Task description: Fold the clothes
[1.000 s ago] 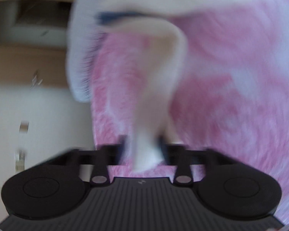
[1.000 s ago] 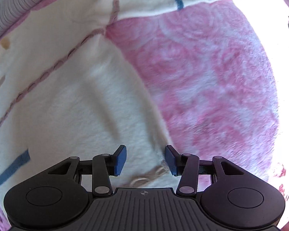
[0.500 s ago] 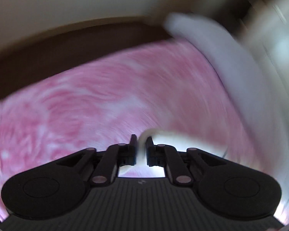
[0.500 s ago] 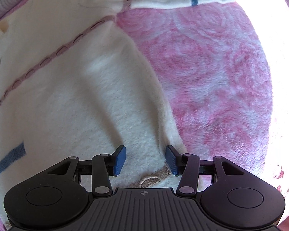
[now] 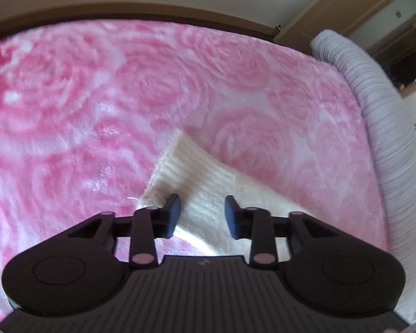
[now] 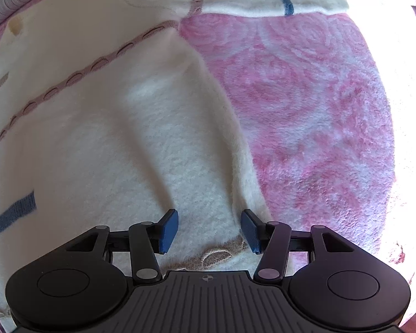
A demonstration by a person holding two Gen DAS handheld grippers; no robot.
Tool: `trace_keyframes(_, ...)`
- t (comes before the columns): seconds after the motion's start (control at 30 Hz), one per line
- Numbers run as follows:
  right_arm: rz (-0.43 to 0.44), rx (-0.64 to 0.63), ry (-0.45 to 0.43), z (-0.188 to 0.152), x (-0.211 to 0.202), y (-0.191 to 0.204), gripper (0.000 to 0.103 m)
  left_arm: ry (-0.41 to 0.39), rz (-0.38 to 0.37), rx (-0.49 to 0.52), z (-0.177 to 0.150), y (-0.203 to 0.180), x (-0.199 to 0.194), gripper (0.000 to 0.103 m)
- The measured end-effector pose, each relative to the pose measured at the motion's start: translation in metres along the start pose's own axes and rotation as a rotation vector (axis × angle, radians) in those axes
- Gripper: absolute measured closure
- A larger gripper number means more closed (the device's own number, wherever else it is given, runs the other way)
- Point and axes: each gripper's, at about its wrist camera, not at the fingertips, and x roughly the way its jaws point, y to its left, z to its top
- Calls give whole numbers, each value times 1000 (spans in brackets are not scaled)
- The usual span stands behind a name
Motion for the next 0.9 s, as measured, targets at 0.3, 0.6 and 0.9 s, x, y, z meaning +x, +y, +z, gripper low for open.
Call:
trace_keyframes(0.3, 37, 20, -42, 5, -6, -23, 49, -64, 326, 418, -62, -50, -31, 77)
trace_keyframes(0.6, 177, 312, -264, 63, -19, -164, 49, 85, -79, 576, -238, -165, -43, 75)
trace_keyframes(0.9, 358, 541, -474, 152, 11, -327, 49, 144, -154, 529, -332, -225, -60, 75)
